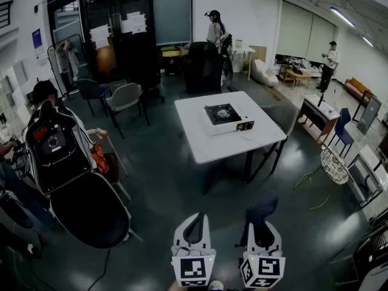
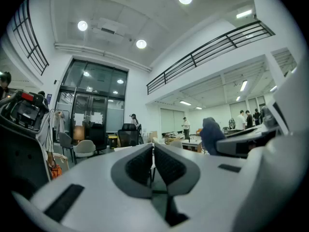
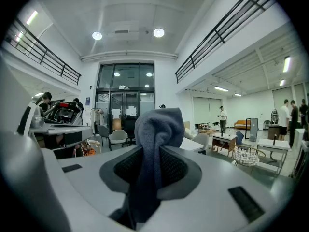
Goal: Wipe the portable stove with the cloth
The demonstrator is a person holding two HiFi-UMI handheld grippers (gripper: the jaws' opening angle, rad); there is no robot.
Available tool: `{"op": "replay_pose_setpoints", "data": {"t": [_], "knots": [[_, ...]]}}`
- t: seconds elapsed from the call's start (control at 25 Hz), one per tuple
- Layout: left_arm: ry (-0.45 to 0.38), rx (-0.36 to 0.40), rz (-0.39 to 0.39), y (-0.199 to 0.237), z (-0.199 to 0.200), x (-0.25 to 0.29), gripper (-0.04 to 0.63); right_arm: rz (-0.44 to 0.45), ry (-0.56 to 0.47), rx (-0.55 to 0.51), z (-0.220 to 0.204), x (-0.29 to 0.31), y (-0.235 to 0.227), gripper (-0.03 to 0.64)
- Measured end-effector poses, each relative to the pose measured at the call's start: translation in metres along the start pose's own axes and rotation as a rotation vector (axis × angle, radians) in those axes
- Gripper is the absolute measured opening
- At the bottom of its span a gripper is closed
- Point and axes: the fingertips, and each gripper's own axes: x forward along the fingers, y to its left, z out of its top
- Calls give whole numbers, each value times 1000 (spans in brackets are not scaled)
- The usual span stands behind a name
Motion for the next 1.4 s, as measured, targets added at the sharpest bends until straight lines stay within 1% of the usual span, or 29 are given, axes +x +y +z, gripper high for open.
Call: {"op": "replay_pose_setpoints", "data": {"t": [0.12, 0.68, 0.84, 1.0, 1.2, 1.4], "knots": [[-2, -1, 1, 3, 3, 8, 21, 2, 1, 0, 4, 8, -1, 107], [-4, -1, -9, 16, -2, 11, 21, 8, 10, 4, 0, 14, 13, 107], [9, -16, -17, 21, -5, 16, 21, -4, 22, 1, -3, 20, 12, 106], [16, 3, -22, 27, -11, 23, 21, -21, 27, 3, -4, 24, 8, 107], [30, -2, -28, 28, -15, 40, 21, -30, 42, 6, -6, 38, 0, 107], [36, -4, -28, 28, -17, 72, 21, -26, 58, 15, -8, 68, -13, 107]]}}
